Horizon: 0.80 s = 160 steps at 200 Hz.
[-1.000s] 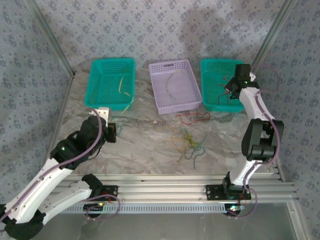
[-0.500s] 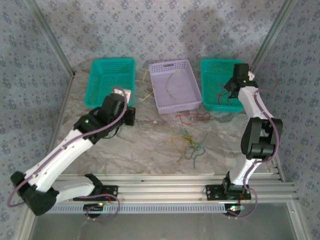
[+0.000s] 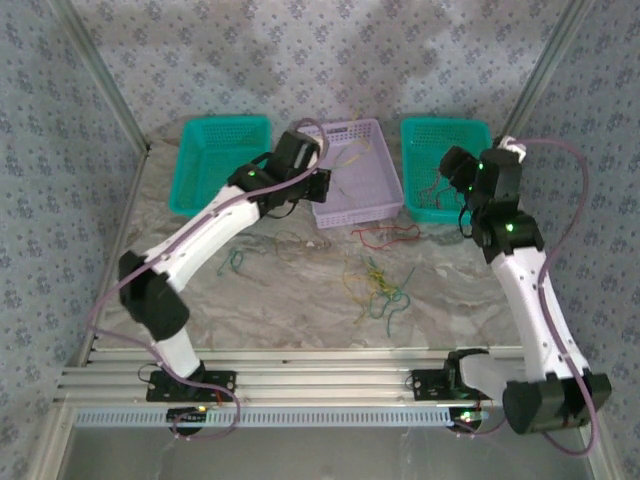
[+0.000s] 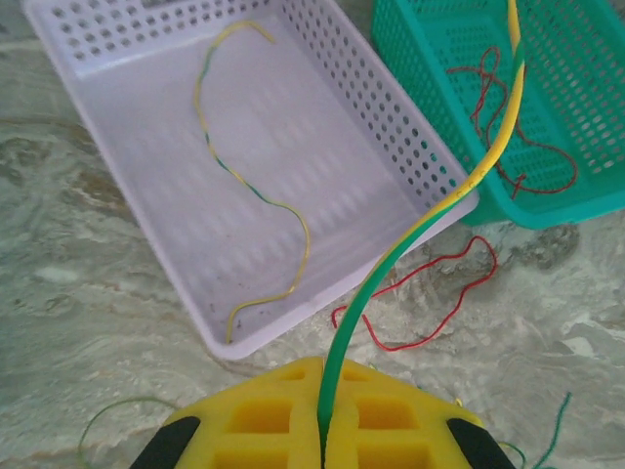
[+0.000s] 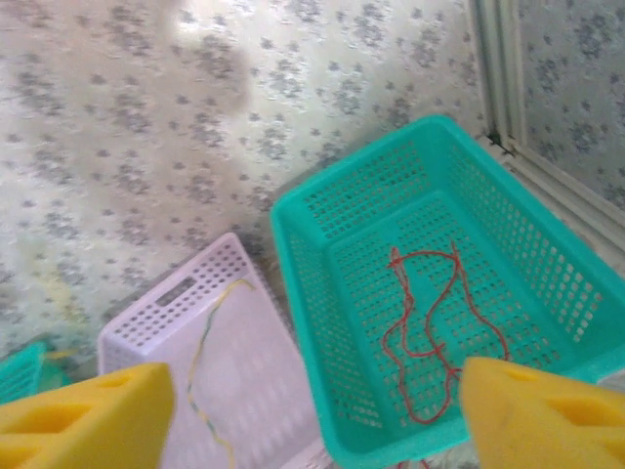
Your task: Untangle the cables
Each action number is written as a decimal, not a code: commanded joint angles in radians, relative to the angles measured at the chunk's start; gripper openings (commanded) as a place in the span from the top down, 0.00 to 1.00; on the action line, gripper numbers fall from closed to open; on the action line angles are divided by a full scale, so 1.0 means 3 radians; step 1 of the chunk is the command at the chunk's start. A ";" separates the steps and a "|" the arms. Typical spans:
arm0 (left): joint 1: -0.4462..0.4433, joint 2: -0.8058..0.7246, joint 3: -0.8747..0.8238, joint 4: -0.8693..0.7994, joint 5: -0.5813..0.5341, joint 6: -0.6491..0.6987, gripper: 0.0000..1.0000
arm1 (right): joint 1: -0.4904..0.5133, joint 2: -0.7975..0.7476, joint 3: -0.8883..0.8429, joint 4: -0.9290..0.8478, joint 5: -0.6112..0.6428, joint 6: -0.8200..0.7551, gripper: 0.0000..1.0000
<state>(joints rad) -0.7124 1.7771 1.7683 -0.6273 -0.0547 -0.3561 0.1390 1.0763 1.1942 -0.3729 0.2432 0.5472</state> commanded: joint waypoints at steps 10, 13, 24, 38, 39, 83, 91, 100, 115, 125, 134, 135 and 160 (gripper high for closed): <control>0.0019 0.0474 0.0470 -0.0156 0.0074 -0.0027 1.00 | 0.0193 -0.0350 -0.0222 -0.0104 0.0144 -0.0134 0.08; 0.0022 0.0520 0.0511 -0.0155 0.0053 -0.0025 1.00 | 0.0211 -0.0391 -0.0235 -0.0112 0.0152 -0.0143 0.07; 0.0027 0.0717 0.0714 -0.0261 -0.0005 -0.0076 1.00 | 0.0263 -0.0541 -0.0255 -0.0128 0.0171 -0.0151 0.01; 0.0042 0.1018 0.1080 -0.0430 0.0002 -0.0087 1.00 | 0.0342 -0.0691 -0.0252 -0.0194 0.0202 -0.0187 0.00; 0.0042 0.1042 0.1108 -0.0442 -0.0002 -0.0087 1.00 | 0.0346 -0.0703 -0.0253 -0.0199 0.0204 -0.0187 0.00; 0.0039 0.2067 0.2564 -0.1180 -0.0159 -0.0030 1.00 | 0.0570 -0.1043 -0.0348 -0.0353 0.0239 -0.0227 0.00; 0.0042 0.2206 0.2756 -0.1268 -0.0187 -0.0025 1.00 | 0.0589 -0.1125 -0.0395 -0.0350 0.0255 -0.0232 0.00; 0.0046 0.2324 0.2895 -0.1321 -0.0230 -0.0021 1.00 | 0.0601 -0.1202 -0.0438 -0.0350 0.0262 -0.0250 0.00; 0.0048 0.2432 0.2951 -0.1336 -0.0385 -0.0037 1.00 | 0.0604 -0.1293 -0.0458 -0.0406 0.0242 -0.0282 0.00; 0.0071 0.2469 0.2935 -0.1311 -0.0383 -0.0067 1.00 | 0.0603 -0.1350 -0.0461 -0.0446 0.0199 -0.0300 0.00; 0.0080 0.2503 0.2920 -0.1296 -0.0394 -0.0090 1.00 | 0.0608 -0.1400 -0.0471 -0.0467 0.0160 -0.0303 0.00; 0.0082 0.2506 0.2920 -0.1295 -0.0400 -0.0091 1.00 | 0.0608 -0.1410 -0.0472 -0.0466 0.0155 -0.0301 0.00; 0.0089 0.2591 0.2881 -0.1269 -0.0535 -0.0143 1.00 | 0.0610 -0.1518 -0.0498 -0.0532 0.0064 -0.0284 0.00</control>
<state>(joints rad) -0.6952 2.5343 2.6106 -0.9771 -0.1555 -0.3717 0.3149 0.6529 1.0538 -0.4984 0.2878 0.4778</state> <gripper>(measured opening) 0.070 0.997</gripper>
